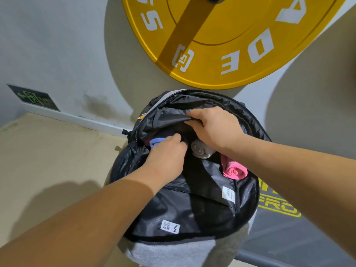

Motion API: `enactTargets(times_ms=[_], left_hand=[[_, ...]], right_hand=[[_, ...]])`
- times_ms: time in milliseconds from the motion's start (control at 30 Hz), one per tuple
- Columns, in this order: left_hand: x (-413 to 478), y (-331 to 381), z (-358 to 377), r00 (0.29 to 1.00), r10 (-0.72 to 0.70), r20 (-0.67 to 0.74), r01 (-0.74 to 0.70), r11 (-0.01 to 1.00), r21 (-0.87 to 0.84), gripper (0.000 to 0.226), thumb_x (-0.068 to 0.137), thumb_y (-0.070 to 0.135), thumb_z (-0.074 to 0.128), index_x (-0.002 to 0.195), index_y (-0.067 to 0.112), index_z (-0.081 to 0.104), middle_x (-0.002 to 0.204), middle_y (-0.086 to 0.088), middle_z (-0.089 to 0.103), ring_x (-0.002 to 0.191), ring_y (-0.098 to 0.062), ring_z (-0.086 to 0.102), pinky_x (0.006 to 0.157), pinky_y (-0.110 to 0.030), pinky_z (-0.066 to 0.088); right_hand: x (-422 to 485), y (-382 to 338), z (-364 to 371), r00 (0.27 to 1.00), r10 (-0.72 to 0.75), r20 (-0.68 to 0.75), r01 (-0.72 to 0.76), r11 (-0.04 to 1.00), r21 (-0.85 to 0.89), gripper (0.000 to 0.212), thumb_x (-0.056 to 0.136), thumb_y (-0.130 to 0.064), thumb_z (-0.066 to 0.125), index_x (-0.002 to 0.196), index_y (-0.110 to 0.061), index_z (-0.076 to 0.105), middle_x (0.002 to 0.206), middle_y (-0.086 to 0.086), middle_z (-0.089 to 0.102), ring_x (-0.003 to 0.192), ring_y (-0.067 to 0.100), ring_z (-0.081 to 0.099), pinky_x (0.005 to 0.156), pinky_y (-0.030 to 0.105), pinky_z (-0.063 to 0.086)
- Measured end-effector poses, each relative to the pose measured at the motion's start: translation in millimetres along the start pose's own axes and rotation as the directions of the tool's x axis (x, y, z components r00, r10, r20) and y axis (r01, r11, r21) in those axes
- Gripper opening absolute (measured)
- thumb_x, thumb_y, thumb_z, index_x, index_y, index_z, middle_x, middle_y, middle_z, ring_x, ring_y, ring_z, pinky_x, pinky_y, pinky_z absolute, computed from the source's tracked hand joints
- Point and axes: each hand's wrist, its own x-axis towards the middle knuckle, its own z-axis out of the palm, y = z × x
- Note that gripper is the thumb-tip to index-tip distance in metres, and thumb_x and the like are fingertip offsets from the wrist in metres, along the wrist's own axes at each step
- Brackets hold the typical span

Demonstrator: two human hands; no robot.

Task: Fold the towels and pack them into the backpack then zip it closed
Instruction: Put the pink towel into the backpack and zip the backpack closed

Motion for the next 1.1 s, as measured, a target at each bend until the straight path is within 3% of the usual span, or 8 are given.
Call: enactTargets(times_ms=[167,467,533,600,733,900,1000,1100], left_hand=[[34,6,17,0.939,-0.169,0.3,0.164,0.986,0.041,0.043,0.091,0.012,0.055,0.132,0.009,0.045,0.134,-0.016,0.039,0.105,-0.035,0.055,0.067,-0.043,0.042],[56,20,23,0.892,-0.418,0.172,0.448,0.866,-0.22,0.031,0.097,0.019,0.059,0.127,0.017,0.053,0.133,-0.008,0.044,0.116,-0.035,0.057,0.073,-0.041,0.039],[50,18,31,0.907,-0.412,0.089,0.418,0.852,-0.315,0.008,0.098,0.021,0.056,0.105,0.02,0.052,0.121,-0.008,0.046,0.11,-0.035,0.056,0.07,-0.041,0.04],[40,13,37,0.929,-0.369,-0.001,0.339,0.854,-0.394,0.026,0.101,0.018,0.051,0.08,0.024,0.037,0.109,-0.006,0.043,0.097,-0.036,0.054,0.066,-0.045,0.045],[18,3,39,0.962,-0.235,-0.139,0.135,0.853,-0.504,0.024,0.101,0.014,0.047,0.077,0.016,0.046,0.099,-0.005,0.051,0.082,-0.032,0.054,0.068,-0.051,0.051],[16,-3,29,0.931,-0.364,-0.03,0.208,0.597,-0.775,0.025,0.099,0.031,0.063,0.078,0.019,0.066,0.072,0.009,0.058,0.068,-0.011,0.054,0.069,-0.03,0.045],[20,6,27,0.883,-0.462,0.082,0.308,0.44,-0.843,0.021,0.097,0.035,0.066,0.11,0.019,0.07,0.098,0.006,0.07,0.087,-0.008,0.064,0.082,-0.028,0.052],[27,25,28,0.858,-0.462,0.223,0.333,0.17,-0.928,0.039,0.098,0.025,0.067,0.136,0.023,0.058,0.121,0.004,0.063,0.092,0.005,0.058,0.09,-0.023,0.047]], right_hand=[[8,9,-3,0.996,0.006,-0.085,-0.009,0.999,-0.033,0.026,0.1,-0.046,0.051,0.115,-0.035,0.068,0.106,-0.006,0.074,0.102,0.026,0.066,0.075,0.04,0.056],[24,26,-1,0.986,0.12,-0.113,-0.107,0.988,0.115,0.023,0.1,-0.039,0.052,0.114,-0.035,0.07,0.109,-0.008,0.074,0.104,0.025,0.066,0.08,0.041,0.057],[23,28,-2,0.986,0.134,-0.097,-0.12,0.983,0.14,0.023,0.101,-0.039,0.053,0.115,-0.035,0.071,0.11,-0.009,0.074,0.105,0.023,0.066,0.081,0.039,0.057],[23,31,-2,0.988,0.125,-0.088,-0.112,0.985,0.133,0.023,0.101,-0.039,0.053,0.114,-0.034,0.071,0.108,-0.008,0.074,0.103,0.024,0.065,0.079,0.038,0.056],[23,29,-1,0.987,0.134,-0.089,-0.122,0.984,0.127,0.023,0.101,-0.04,0.052,0.113,-0.035,0.071,0.106,-0.008,0.074,0.101,0.025,0.066,0.079,0.04,0.057],[21,26,1,0.979,0.184,-0.09,-0.167,0.971,0.17,0.025,0.099,-0.046,0.055,0.11,-0.033,0.073,0.102,-0.008,0.074,0.098,0.022,0.067,0.08,0.042,0.058],[19,27,-1,0.99,0.114,-0.086,-0.099,0.982,0.163,0.021,0.098,-0.04,0.057,0.114,-0.03,0.067,0.105,-0.004,0.073,0.097,0.024,0.067,0.08,0.044,0.058],[16,35,-5,0.997,-0.034,-0.064,0.043,0.987,0.153,0.016,0.096,-0.026,0.057,0.112,-0.026,0.053,0.105,0.0,0.065,0.093,0.026,0.061,0.076,0.049,0.056]])
